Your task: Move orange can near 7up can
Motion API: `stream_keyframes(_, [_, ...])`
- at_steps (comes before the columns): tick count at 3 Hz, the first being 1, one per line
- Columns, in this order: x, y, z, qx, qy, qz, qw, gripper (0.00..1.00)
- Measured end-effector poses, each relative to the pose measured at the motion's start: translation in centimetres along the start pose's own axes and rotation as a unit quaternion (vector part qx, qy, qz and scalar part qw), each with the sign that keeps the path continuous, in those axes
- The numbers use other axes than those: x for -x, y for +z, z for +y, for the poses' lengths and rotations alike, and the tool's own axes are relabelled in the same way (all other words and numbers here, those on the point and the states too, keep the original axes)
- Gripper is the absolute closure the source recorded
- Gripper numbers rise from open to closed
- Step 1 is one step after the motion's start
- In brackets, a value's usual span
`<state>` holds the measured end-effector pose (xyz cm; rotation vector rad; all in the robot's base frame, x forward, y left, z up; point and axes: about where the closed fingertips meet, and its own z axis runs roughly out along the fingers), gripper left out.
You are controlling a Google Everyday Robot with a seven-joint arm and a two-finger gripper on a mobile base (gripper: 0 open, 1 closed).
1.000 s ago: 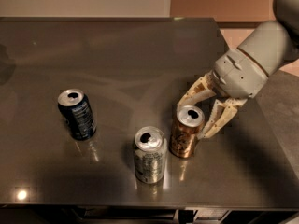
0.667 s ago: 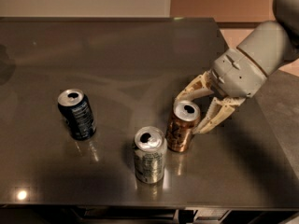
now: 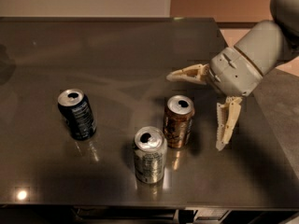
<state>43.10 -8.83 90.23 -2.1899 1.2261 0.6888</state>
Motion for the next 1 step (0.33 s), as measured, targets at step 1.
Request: stream_keyframes(1, [0.00,0.00,0.00,0.000,0.000,0.000,1.0000,0.00])
